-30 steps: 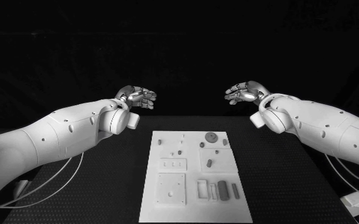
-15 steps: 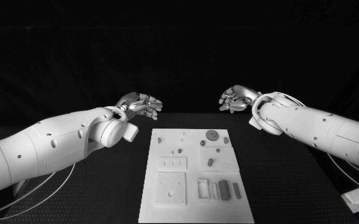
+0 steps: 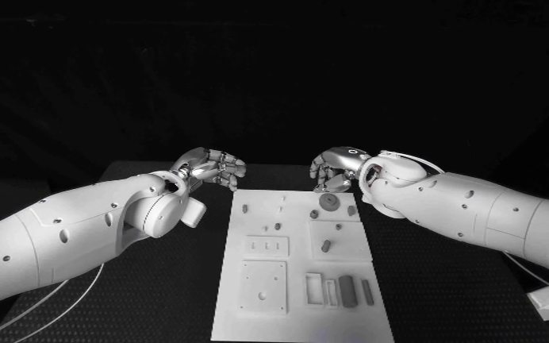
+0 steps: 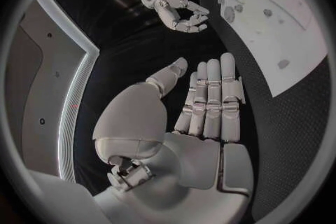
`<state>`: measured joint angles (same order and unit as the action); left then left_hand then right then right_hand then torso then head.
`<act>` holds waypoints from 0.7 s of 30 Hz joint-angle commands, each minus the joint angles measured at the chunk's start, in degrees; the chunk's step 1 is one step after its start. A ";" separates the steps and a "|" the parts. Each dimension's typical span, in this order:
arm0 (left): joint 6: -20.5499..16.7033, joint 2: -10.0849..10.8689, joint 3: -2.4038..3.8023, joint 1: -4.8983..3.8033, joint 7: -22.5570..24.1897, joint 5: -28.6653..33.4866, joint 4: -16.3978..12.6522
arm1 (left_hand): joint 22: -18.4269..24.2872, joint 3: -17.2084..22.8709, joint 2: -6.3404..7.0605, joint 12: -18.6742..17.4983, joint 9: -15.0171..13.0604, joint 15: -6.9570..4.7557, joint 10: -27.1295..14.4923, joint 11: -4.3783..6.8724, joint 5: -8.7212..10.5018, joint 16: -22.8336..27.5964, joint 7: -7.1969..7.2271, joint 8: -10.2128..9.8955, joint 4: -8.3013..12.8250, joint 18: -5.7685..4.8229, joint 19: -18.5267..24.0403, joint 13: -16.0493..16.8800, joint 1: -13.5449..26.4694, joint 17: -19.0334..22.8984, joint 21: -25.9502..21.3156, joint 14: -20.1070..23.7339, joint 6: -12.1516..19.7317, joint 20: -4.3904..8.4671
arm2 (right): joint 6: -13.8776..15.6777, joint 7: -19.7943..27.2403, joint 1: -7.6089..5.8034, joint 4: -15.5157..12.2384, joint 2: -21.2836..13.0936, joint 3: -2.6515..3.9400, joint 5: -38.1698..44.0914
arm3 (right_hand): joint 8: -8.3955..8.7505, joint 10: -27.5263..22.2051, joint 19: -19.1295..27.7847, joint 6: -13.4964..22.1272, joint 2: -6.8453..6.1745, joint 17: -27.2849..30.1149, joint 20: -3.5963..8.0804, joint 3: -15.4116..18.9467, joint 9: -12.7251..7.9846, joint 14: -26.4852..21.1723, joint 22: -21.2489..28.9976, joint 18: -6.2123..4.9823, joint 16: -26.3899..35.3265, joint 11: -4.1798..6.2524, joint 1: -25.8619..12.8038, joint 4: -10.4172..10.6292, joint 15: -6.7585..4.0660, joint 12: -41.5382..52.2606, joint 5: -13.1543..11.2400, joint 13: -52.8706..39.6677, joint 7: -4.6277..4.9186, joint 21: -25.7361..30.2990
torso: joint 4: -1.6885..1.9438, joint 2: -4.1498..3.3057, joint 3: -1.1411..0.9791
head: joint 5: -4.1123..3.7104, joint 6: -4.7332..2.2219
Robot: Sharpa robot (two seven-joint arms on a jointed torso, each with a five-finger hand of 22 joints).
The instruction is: Assemble the parts on the task board
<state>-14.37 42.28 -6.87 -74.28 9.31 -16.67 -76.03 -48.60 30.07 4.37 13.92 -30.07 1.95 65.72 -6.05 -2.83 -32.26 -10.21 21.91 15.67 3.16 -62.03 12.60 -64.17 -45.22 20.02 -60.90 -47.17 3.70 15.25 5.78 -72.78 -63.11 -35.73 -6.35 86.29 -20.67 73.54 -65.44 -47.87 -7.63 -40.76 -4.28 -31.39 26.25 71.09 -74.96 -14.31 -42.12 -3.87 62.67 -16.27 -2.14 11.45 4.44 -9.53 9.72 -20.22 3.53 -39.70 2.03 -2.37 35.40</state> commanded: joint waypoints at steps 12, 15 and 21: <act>1.64 0.30 0.07 -0.05 0.95 -0.46 -1.12 | -0.34 0.00 0.11 -0.48 -0.04 -0.13 -0.28 -0.11 0.02 0.29 -0.14 -0.46 -0.34 0.87 0.25 0.29 0.58 -0.40 0.22 0.27 0.41 0.06 | -2.08 -5.08 1.65 -0.38 0.36 -1.05 11.52 | 0.90 2.61 -0.06 -1.63 -3.35 -2.27 0.30 -0.80 0.34 -0.08 -1.49 -0.69 -2.26 0.78 -1.10 3.02 -0.69 0.60 0.10 -4.32 -0.52 -2.87 | 1.02 -2.27 0.40 | -0.67 0.13; 1.70 0.26 0.07 -0.04 0.91 -0.38 -1.00 | -0.37 0.00 0.14 -0.51 -0.05 -0.13 -0.29 -0.11 0.02 0.31 -0.14 -0.48 -0.30 0.86 0.27 0.32 0.56 -0.43 0.21 0.28 0.43 0.07 | -2.16 -5.59 2.03 -0.40 0.38 -1.05 12.57 | 0.89 1.49 0.87 -2.18 -2.98 -2.61 0.12 -0.97 0.70 -0.96 -1.41 -0.69 -2.37 0.68 -0.37 2.49 -0.56 0.31 0.11 -6.03 -0.58 -3.25 | 1.00 -2.53 0.37 | -0.66 0.04; 1.80 0.34 0.07 -0.04 0.80 -0.33 -0.71 | -0.44 -0.03 0.11 -0.61 -0.08 -0.12 -0.31 -0.14 0.03 0.38 -0.17 -0.55 -0.37 0.82 0.31 0.39 0.72 -0.51 0.20 0.31 0.45 0.06 | -2.71 -5.67 2.76 -0.98 0.33 -1.06 13.31 | 1.34 -3.52 1.45 -2.15 -2.84 -2.29 -0.09 -1.23 0.80 -1.21 -1.38 -0.69 -2.03 -0.92 -0.27 2.00 0.69 -3.23 0.13 -5.40 -0.18 -3.69 | 0.98 -2.74 0.37 | -0.64 0.09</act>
<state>-13.57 42.67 -6.86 -74.27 9.45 -16.87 -76.72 -48.95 29.93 4.42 13.65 -30.08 1.95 65.71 -6.05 -2.83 -32.15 -10.42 21.68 15.53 3.06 -62.03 12.93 -64.11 -45.65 20.02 -60.89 -46.96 3.69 13.71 0.93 -70.05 -63.91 -35.42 -7.42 97.15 -19.63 70.36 -64.05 -49.78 -10.40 -43.09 -4.41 -32.63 27.00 69.91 -74.92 -14.57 -44.37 -4.77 62.02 -13.99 -1.79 8.32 4.44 -14.98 9.23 -23.76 4.54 -42.28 2.38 -3.09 35.47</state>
